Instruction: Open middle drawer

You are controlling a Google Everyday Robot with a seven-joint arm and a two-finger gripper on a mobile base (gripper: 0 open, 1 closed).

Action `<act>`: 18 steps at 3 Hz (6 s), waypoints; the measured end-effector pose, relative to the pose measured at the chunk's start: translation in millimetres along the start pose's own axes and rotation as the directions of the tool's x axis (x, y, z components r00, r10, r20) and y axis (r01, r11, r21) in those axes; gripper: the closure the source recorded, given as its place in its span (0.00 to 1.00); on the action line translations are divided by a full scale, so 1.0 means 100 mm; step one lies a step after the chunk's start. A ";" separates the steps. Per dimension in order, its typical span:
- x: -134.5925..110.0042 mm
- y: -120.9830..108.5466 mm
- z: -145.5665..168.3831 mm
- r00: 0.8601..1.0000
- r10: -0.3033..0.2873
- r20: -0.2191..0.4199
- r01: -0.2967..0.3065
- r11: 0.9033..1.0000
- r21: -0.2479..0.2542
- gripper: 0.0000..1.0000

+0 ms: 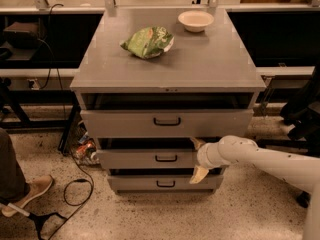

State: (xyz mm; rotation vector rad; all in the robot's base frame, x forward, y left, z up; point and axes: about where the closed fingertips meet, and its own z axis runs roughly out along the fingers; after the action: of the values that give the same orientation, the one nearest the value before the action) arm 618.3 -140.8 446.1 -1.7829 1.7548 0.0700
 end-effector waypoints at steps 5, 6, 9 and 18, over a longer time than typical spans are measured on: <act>0.59 0.08 0.10 0.986 0.108 -0.123 -0.118 0.991 -0.071 0.95; 0.59 0.07 0.09 0.986 0.108 -0.123 -0.118 0.990 -0.071 1.00; 0.63 0.20 0.05 0.985 0.119 -0.127 -0.127 0.990 -0.062 1.00; 0.62 0.24 0.05 0.984 0.122 -0.126 -0.131 0.989 -0.062 0.00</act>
Offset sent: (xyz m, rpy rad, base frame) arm 0.0248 -0.0429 -0.0409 -0.1246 0.0795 -0.1163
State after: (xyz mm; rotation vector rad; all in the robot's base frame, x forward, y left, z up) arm 605.6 -191.4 404.4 -1.7555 1.9745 0.0778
